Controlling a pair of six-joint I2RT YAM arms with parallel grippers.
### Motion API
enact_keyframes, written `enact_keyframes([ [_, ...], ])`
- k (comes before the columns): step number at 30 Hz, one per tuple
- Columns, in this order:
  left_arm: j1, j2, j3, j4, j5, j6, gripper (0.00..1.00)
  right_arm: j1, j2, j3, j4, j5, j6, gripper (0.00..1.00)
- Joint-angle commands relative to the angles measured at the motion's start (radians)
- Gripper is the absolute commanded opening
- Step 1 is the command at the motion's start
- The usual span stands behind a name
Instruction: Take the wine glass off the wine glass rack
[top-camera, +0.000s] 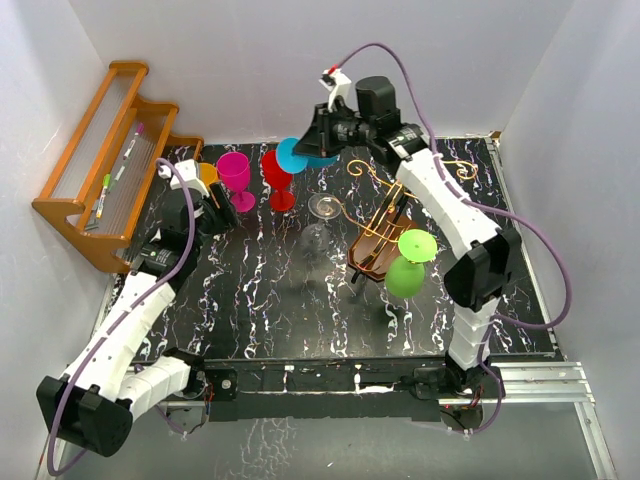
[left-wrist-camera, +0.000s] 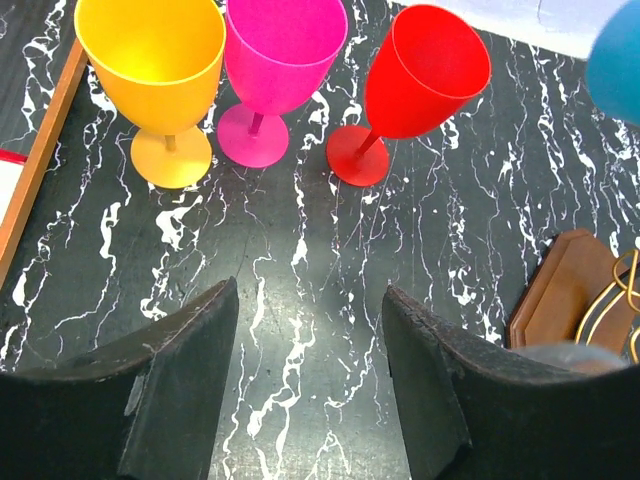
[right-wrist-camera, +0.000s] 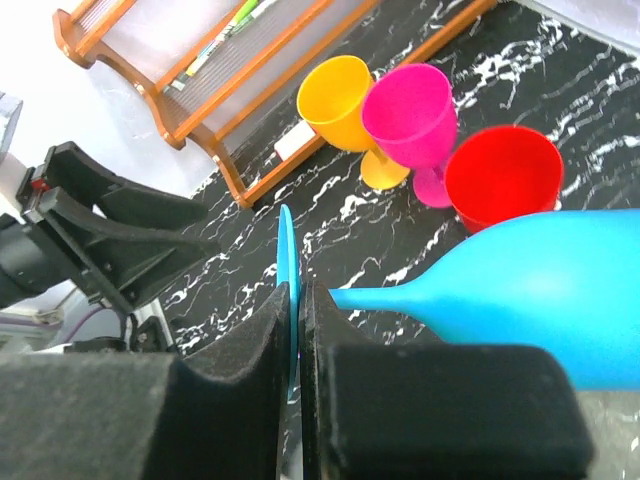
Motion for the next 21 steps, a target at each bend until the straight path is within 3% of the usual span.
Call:
enact_keyframes([
  [1,0.005,-0.048,0.038,-0.05,-0.029,-0.033,0.58,0.081,0.021,0.118,0.028,0.097,-0.132,0.08],
  [5,0.004,-0.07,0.074,-0.11,-0.073,-0.038,0.62,0.136,-0.066,-0.02,0.102,0.144,-0.232,0.08],
  [13,0.005,-0.124,0.259,-0.295,-0.198,-0.091,0.65,0.3,-0.419,-0.545,0.358,0.27,-0.521,0.08],
  [21,0.005,-0.127,0.432,-0.354,-0.127,-0.123,0.68,0.474,-0.699,-0.882,0.516,0.298,-0.793,0.08],
])
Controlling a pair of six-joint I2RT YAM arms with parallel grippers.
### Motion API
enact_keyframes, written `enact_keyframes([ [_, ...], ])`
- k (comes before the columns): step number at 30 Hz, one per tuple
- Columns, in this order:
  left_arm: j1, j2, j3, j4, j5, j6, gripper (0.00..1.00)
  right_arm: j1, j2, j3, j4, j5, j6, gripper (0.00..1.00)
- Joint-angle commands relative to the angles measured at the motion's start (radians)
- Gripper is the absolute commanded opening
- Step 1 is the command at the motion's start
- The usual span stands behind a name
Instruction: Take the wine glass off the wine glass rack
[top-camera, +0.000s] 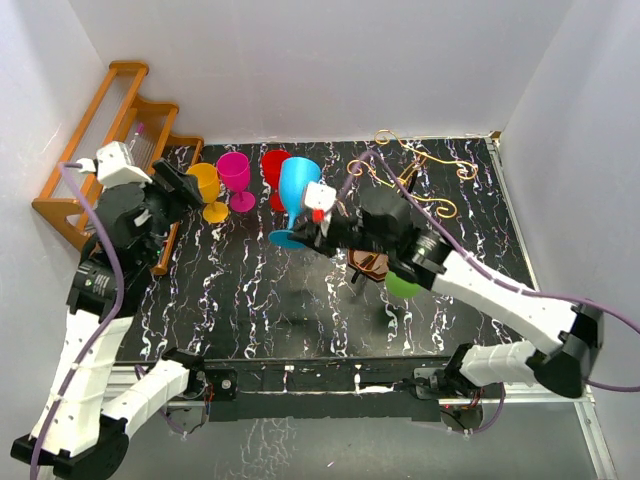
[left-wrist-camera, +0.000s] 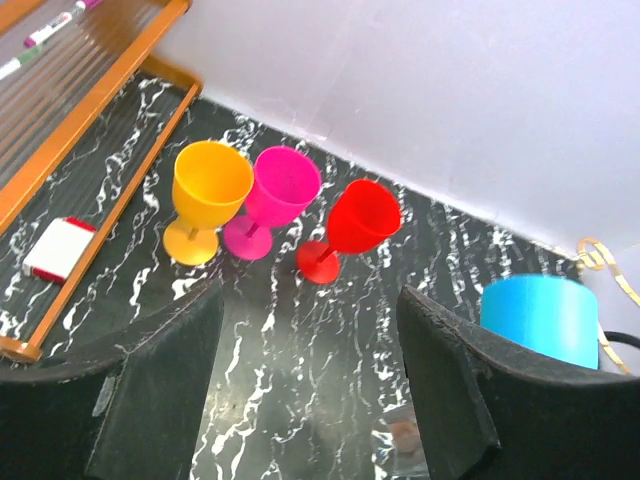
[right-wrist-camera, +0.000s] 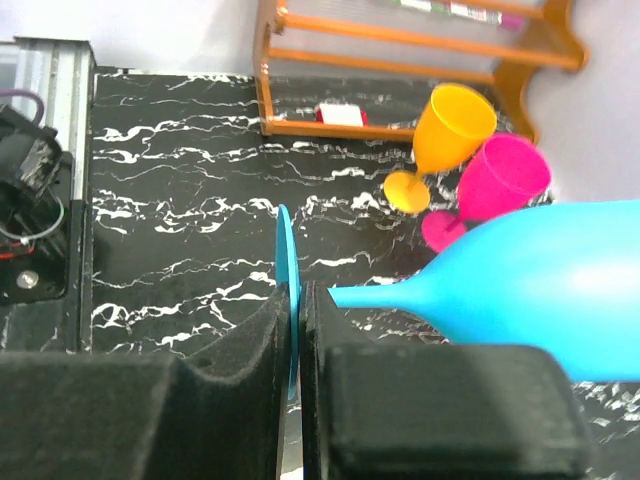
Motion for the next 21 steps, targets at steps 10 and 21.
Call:
enact_keyframes([
  [10,0.005,0.123,0.225,-0.164,0.288,-0.037,0.73,0.379,-0.323,-0.551,0.294,0.324,-0.669,0.08],
  [21,0.005,0.239,0.199,-0.303,0.747,0.009,0.72,0.669,-0.14,-0.859,0.846,0.85,-1.145,0.08],
])
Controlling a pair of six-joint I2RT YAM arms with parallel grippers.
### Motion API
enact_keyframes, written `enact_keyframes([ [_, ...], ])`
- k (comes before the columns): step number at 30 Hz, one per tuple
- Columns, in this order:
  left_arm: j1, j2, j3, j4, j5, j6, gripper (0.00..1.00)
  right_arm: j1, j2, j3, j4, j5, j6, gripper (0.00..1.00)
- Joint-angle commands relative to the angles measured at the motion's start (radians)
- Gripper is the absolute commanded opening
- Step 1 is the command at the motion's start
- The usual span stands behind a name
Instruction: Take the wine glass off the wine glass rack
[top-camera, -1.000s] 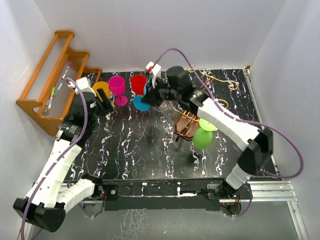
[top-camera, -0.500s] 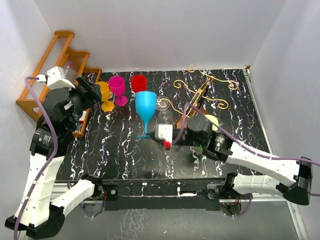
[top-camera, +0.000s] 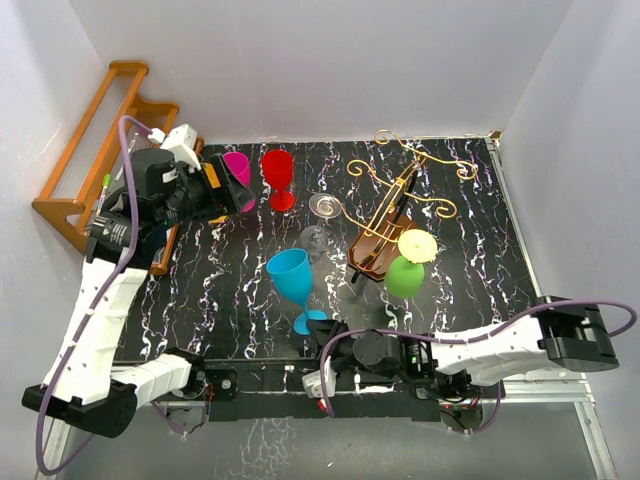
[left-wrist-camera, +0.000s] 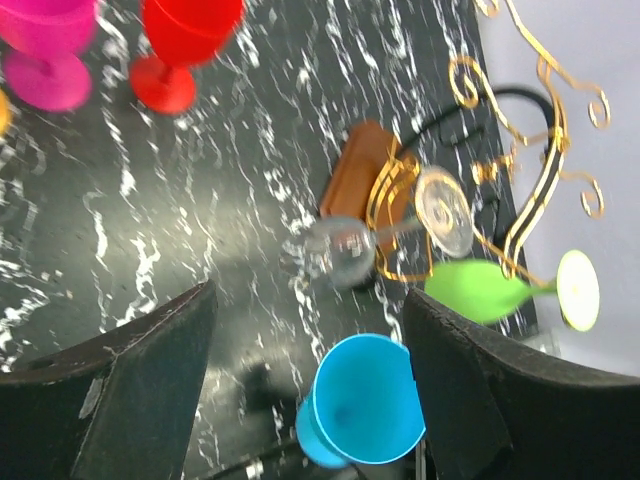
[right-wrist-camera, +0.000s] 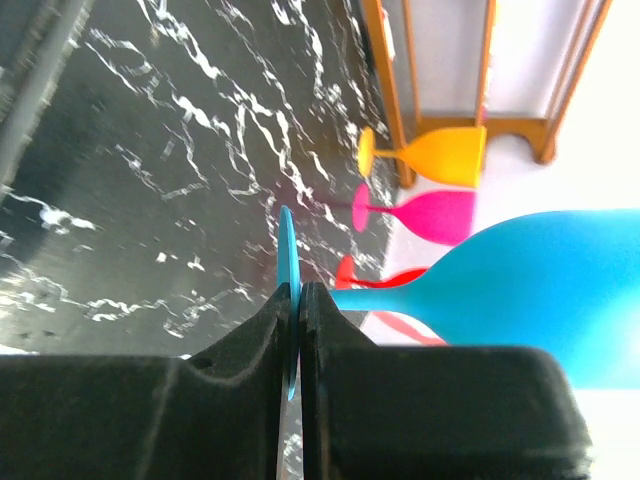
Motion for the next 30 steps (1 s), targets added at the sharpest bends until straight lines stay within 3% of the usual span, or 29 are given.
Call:
enact_keyframes([
  [1,0.005,0.02,-0.049,-0.068,0.25,0.032,0.72,0.037,0.06,-0.037,0.391,0.213,-0.223,0.08],
  [12,0.005,0.012,-0.195,-0.048,0.413,0.066,0.66,0.047,0.2,-0.007,0.465,0.232,-0.308,0.08],
  [30,0.005,-0.004,-0.273,-0.117,0.497,0.152,0.56,0.036,0.31,0.027,0.53,0.249,-0.368,0.08],
])
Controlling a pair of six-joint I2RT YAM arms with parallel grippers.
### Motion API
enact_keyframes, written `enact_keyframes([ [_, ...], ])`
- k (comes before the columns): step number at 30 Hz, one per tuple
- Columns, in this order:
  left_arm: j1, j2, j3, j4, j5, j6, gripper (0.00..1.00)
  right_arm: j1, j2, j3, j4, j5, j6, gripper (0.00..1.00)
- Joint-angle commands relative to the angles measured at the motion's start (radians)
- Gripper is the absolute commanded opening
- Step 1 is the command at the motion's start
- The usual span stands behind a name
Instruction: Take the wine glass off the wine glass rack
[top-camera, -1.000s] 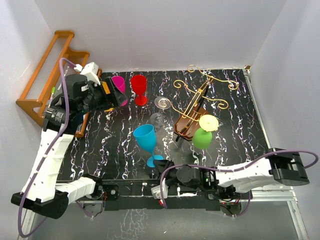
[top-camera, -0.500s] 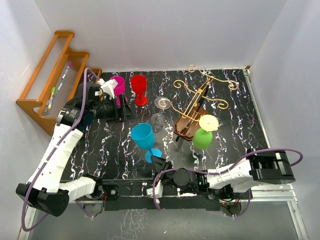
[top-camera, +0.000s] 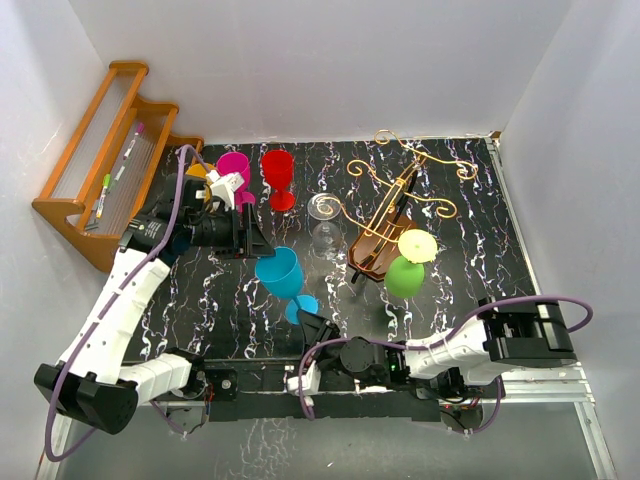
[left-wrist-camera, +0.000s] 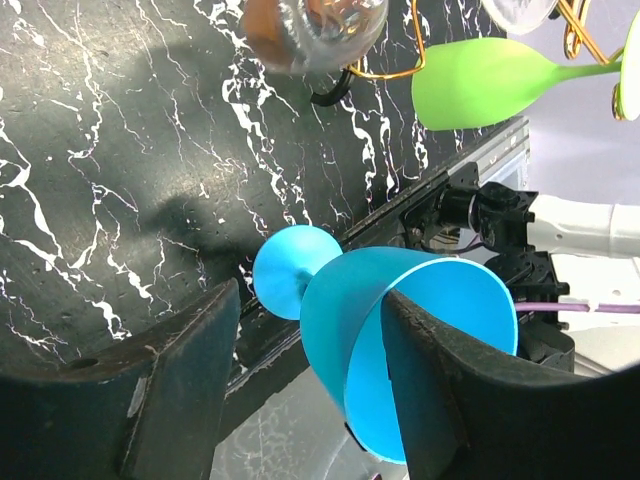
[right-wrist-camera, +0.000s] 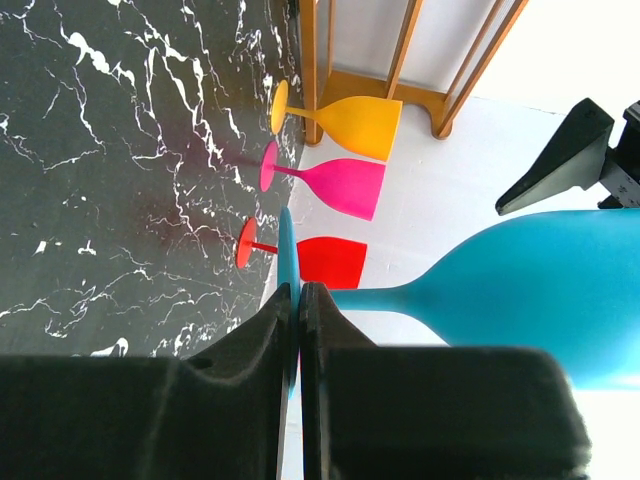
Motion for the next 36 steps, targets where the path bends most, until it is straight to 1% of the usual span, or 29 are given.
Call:
enact_keyframes([
  [1,0.005,-0.031,-0.009,-0.036,0.048,0.041,0.55,-0.005,0.014,0.048,0.099,0.015,-0.016,0.08],
  [4,0.004,-0.024,-0.027,-0.032,0.059,0.049,0.53,-0.006,0.022,0.056,0.103,0.014,-0.019,0.08],
  [5,0.005,-0.019,-0.036,-0.033,0.066,0.054,0.48,-0.008,0.024,0.058,0.104,0.017,-0.021,0.08],
  [7,0.005,-0.008,-0.049,-0.033,0.077,0.067,0.34,-0.012,0.029,0.062,0.108,0.022,-0.021,0.08],
  [9,0.005,0.001,-0.06,-0.031,0.077,0.074,0.16,-0.012,0.034,0.064,0.113,0.029,-0.02,0.09],
  [10,0.003,0.004,-0.063,-0.033,0.07,0.077,0.05,-0.014,0.036,0.063,0.113,0.034,-0.019,0.09],
  [11,0.004,0.007,-0.063,-0.036,0.054,0.081,0.0,-0.013,0.037,0.063,0.113,0.038,-0.015,0.1],
  [13,0.004,0.006,-0.054,-0.039,0.01,0.079,0.0,-0.014,0.042,0.061,0.112,0.049,-0.002,0.17],
  [15,0.004,0.003,-0.037,-0.047,-0.057,0.074,0.0,-0.013,0.049,0.058,0.111,0.067,0.015,0.33],
  [17,0.004,0.007,-0.006,-0.065,-0.166,0.068,0.0,-0.013,0.058,0.048,0.111,0.078,0.029,0.48],
  [18,0.005,0.011,0.011,-0.074,-0.23,0.066,0.0,-0.013,0.062,0.041,0.11,0.081,0.039,0.51],
  [21,0.005,0.03,0.051,-0.088,-0.411,0.048,0.0,-0.013,0.067,0.023,0.093,0.091,0.075,0.53],
  [23,0.005,0.041,0.062,-0.08,-0.504,0.033,0.0,-0.013,0.061,0.014,0.073,0.098,0.103,0.54],
  [27,0.005,0.066,0.031,-0.023,-0.715,-0.014,0.0,-0.013,0.03,0.01,0.01,0.107,0.173,0.54],
  [30,0.006,0.119,0.013,0.016,-0.867,-0.041,0.0,-0.013,0.006,0.004,-0.014,0.113,0.201,0.54],
  [33,0.032,0.187,0.012,0.052,-0.933,-0.043,0.0,-0.013,-0.012,-0.001,-0.028,0.126,0.225,0.54],
  [34,0.059,0.207,0.012,0.068,-0.923,-0.044,0.0,-0.013,-0.018,-0.002,-0.031,0.131,0.235,0.54],
  [36,0.141,0.233,0.002,0.114,-0.857,-0.044,0.0,-0.013,-0.026,-0.003,-0.032,0.14,0.257,0.54],
])
